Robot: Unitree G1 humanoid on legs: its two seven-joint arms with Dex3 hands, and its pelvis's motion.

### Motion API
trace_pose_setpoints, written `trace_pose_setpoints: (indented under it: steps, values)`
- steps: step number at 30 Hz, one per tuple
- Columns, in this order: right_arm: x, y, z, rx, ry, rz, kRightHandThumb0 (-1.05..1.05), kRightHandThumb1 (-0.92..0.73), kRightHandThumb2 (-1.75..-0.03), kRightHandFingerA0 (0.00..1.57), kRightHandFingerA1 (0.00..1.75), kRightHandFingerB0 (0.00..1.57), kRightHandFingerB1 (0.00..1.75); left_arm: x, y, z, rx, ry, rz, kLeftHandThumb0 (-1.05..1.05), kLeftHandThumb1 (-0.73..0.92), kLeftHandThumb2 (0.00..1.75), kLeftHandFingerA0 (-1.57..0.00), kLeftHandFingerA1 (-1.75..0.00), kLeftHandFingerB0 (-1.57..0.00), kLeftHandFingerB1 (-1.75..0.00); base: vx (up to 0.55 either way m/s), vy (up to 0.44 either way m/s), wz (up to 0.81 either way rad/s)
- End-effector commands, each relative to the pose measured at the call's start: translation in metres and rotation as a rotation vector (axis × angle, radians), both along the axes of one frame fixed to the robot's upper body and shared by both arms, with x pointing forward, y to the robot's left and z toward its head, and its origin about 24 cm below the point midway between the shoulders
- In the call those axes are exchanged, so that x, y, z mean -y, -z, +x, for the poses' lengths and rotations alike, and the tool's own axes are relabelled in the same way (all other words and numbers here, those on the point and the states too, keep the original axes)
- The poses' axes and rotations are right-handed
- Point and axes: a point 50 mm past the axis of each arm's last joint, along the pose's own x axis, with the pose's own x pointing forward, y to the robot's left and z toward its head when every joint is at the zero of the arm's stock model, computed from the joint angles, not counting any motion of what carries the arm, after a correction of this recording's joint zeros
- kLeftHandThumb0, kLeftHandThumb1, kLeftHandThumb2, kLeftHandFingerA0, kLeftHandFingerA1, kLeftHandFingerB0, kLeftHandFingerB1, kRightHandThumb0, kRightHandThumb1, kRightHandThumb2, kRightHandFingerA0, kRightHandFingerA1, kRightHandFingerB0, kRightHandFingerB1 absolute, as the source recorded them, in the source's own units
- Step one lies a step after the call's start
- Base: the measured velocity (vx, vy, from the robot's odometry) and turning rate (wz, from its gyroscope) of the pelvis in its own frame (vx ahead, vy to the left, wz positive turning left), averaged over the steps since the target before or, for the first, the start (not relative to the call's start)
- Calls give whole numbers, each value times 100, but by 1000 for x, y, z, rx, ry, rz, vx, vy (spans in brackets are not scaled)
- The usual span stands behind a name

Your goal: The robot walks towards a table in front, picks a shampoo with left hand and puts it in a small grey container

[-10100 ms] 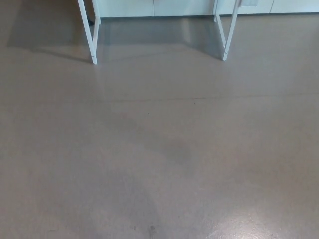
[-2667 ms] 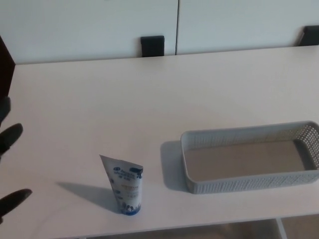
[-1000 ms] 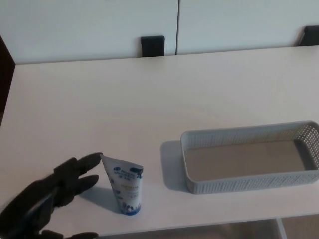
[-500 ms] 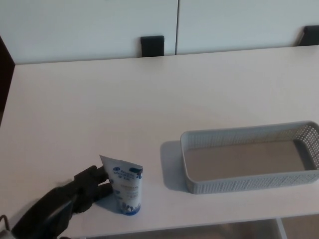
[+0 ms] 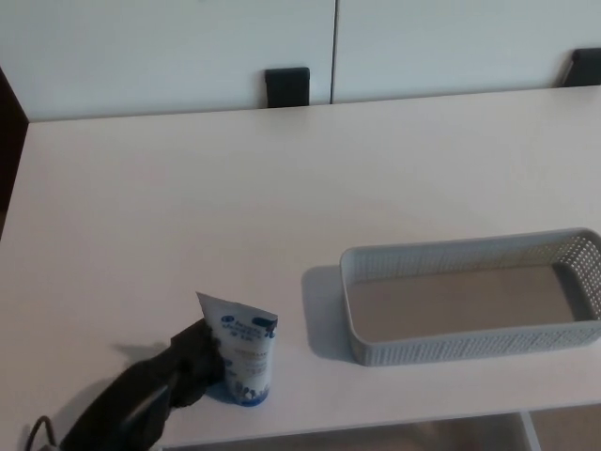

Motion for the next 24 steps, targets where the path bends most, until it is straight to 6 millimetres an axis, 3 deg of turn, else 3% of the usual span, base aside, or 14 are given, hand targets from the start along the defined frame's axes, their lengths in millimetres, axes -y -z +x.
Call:
trace_pose_setpoints:
  steps: [1, 6, 7, 9, 10, 12, 13, 14, 15, 17, 21, 22, 24]
  values:
    - [2, -1, 1, 0, -48, -35, -38, -62, -59, 73, 50, 59, 42, 10, 8, -3, -5, -27, 21, -56, 35, 76, -1, -30, 0, -20, 0, 0, 0]
    - [1, -2, 3, 4, -57, -36, -38, -62, -59, 73, 50, 59, 42, 15, 10, 0, -3, -53, 46, -55, 35, 76, -2, -34, -2, -23, 0, 0, 0]
    - [1, -1, 3, 1, -58, -38, -37, -63, -60, 73, 50, 60, 42, 22, 14, 2, -6, -109, 77, -56, 33, 71, -27, -48, -3, -22, 0, 0, 0]
    - [-1, -1, 3, -1, -60, -39, -37, -63, -60, 73, 50, 60, 42, 37, 22, 8, 5, -220, 152, -59, 32, 71, -34, -49, -3, -23, 0, 0, 0]
    - [-1, -1, 3, -2, -66, -38, -37, -63, -59, 72, 48, 59, 42, 41, 26, 11, 2, -253, 173, -59, 34, 68, -62, -57, -7, -25, 0, 0, 0]
    - [-2, 0, 3, -5, -72, -38, -37, -63, -59, 72, 48, 59, 42, 46, 30, 14, -7, -286, 190, -59, 34, 68, -62, -57, -7, -25, 0, 0, 0]
    - [-3, -1, 5, 3, -74, -33, -37, -64, -59, 71, 48, 59, 42, 52, 34, 20, 3, -342, 215, -33, 25, 77, -96, -83, -3, -43, 0, 0, 0]
    - [-3, -1, 6, 6, -75, -30, -37, -64, -59, 71, 48, 59, 42, 54, 36, 22, 8, -366, 226, -33, 25, 77, -96, -83, -3, -43, 0, 0, 0]
    - [-3, -1, 8, 8, -74, -30, -37, -64, -59, 70, 47, 59, 41, 57, 37, 26, 8, -390, 238, -46, 42, 54, -114, -80, -22, -29, 0, 0, 0]
    - [-4, -2, 12, 30, -71, -17, -36, -63, -57, 68, 50, 58, 42, 64, 40, 41, 6, -480, 212, -33, 43, 66, -113, -110, -40, -43, 0, 0, 0]
    - [-4, -3, 17, 38, -67, -8, -36, -63, -59, 67, 49, 59, 43, 68, 38, 54, -7, -543, 199, -21, 55, 57, -110, -115, -56, -40, 0, 0, 0]
    - [-4, -4, 20, 38, -68, -13, -37, -62, -59, 66, 48, 58, 41, 68, 36, 60, 0, -554, 165, -19, 63, 59, -99, -73, -72, -46, 0, 0, 0]
    - [-3, -5, 22, 42, -71, -15, -37, -63, -59, 65, 48, 57, 41, 68, 33, 66, 12, -564, 147, -19, 64, 59, -101, -74, -75, -46, 0, 0, 0]
